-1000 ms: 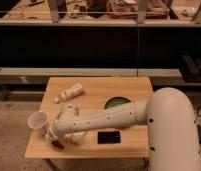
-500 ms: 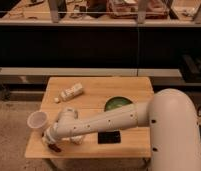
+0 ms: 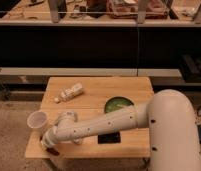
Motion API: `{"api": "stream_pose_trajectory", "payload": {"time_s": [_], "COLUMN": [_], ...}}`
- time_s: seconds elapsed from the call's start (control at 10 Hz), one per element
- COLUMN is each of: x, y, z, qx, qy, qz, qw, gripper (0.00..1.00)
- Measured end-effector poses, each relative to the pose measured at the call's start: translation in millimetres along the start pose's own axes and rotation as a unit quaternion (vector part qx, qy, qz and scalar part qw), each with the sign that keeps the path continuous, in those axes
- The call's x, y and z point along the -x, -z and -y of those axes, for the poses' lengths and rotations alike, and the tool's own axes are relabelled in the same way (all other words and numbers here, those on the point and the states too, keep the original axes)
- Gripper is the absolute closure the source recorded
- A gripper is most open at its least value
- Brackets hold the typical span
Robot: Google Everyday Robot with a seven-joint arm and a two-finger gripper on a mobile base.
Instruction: Drag the pepper across the table
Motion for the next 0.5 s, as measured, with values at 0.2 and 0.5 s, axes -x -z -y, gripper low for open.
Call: {"api": "stream_pose_trajectory", "payload": {"time_s": [0.2, 0.5], "x": [5, 8], "y": [-4, -9], "z": [13, 21], "qx": [-0.027, -0.063], "qy": [0.004, 0.002], "qz": [0.011, 0.03], "qw": [0.9996, 0.9976], "gripper": [0.74, 0.58]}}
